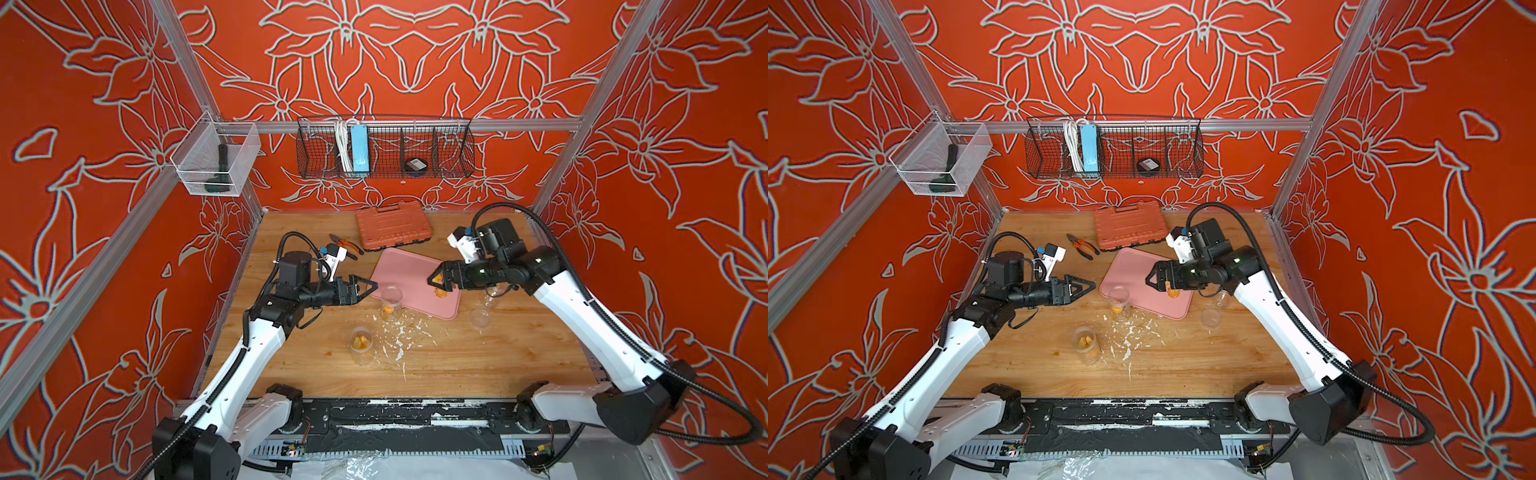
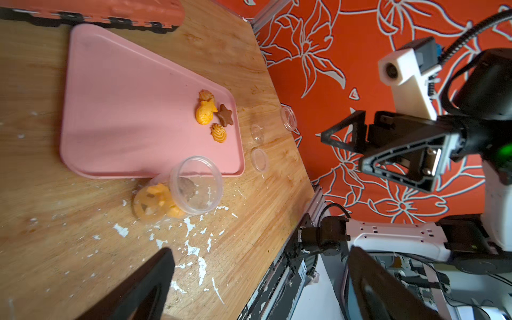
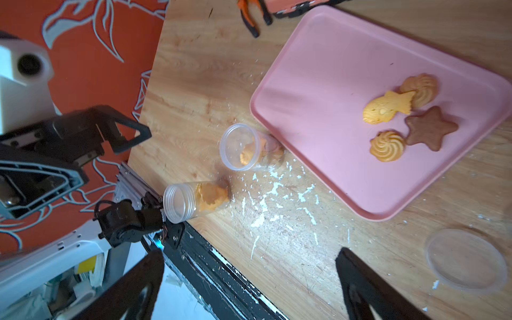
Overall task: Pour the cookies out of the jar
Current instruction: Pick up the jar from the center of the board.
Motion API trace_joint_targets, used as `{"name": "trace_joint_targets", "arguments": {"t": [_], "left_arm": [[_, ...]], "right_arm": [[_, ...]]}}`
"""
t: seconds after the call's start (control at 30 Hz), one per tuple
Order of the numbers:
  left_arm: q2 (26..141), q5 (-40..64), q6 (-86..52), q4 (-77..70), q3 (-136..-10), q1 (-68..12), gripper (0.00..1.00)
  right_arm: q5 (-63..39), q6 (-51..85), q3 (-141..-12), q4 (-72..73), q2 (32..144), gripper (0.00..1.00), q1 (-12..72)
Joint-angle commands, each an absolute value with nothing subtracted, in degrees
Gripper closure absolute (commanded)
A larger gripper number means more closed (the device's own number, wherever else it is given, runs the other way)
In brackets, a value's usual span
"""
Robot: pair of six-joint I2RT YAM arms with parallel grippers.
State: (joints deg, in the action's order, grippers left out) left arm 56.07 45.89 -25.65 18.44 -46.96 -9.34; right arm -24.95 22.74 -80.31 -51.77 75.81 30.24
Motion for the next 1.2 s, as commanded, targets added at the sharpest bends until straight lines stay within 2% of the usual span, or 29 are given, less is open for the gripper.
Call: {"name": "trace_joint_targets", "arguments": {"t": [0.0, 0.17, 0.43, 0.77, 1.17], "left_arm": [[53.1, 39.4, -25.6, 21.5, -46.7, -7.3, 0.02], [50.6, 36.1, -28.1, 22.4, -45.4, -4.2, 0.02], [49.9, 34.1, -28.5, 23.1, -45.0, -3.1, 0.02], [49.4, 34.2, -27.4, 23.3, -44.7, -3.0, 0.02], [49.4, 34.9, -27.2, 23.2, -45.2, -3.1, 0.02]], "right_arm": [[-17.1, 23.7, -84.1, -55.1, 79.0, 0.02, 35.6], [-8.4, 24.4, -90.3, -58.6, 87.3, 0.04, 43.8], [-1.7, 24.8, -100.3, -63.2, 99.5, 0.03, 51.3], [4.1, 24.6, -112.1, -68.7, 111.5, 0.02, 54.2], [6.5, 24.4, -117.2, -71.2, 118.5, 0.03, 54.2]]}}
